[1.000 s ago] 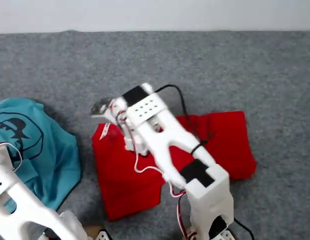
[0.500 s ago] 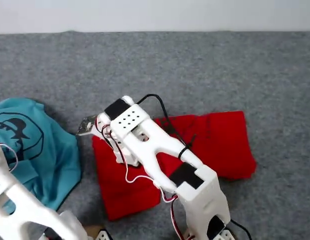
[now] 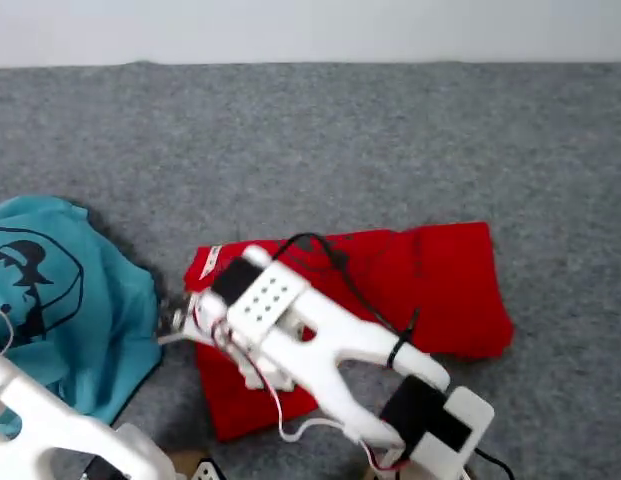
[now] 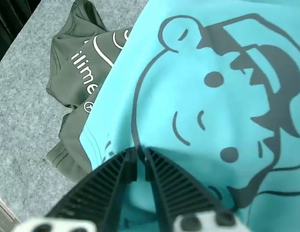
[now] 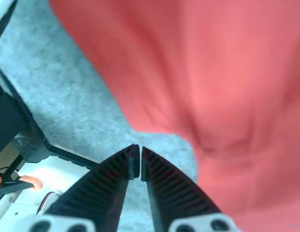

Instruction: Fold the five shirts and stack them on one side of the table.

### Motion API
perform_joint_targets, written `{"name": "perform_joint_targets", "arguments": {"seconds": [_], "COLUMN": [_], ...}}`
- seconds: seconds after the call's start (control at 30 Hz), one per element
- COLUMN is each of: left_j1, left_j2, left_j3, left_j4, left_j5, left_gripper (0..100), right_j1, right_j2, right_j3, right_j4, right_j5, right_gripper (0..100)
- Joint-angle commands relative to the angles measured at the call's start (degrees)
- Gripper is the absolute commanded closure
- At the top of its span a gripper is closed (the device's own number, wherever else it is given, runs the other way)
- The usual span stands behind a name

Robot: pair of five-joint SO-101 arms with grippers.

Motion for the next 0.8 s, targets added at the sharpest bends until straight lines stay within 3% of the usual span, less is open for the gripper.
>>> {"name": "perform_joint_targets", "arguments": {"seconds": [0.0, 0.13, 0.3, 0.77], "left_j1": [-0.3, -0.3, -0.3, -0.3], "left_j2": [-0.5, -0.5, -0.5, -0.5], "left_j3": [-0.9, -0.9, -0.9, -0.9], "left_j4": [-1.6, -1.6, -1.5, -1.5], "left_j5": [-0.5, -0.5, -0.5, -0.5], "left_gripper": [95, 95, 95, 95], "right_j1": [-4.6, -8.8, -12.7, -12.8], "right_j2": [-3.6, -3.6, -3.2, 6.5], "right_j3": [3.5, 7.4, 10.2, 11.7], "right_j4": [-2.9, -6.9, -11.2, -15.7], "right_j5": [-0.4, -0.4, -0.4, 0.1], "right_gripper": [94.1, 87.1, 86.5, 86.5]}}
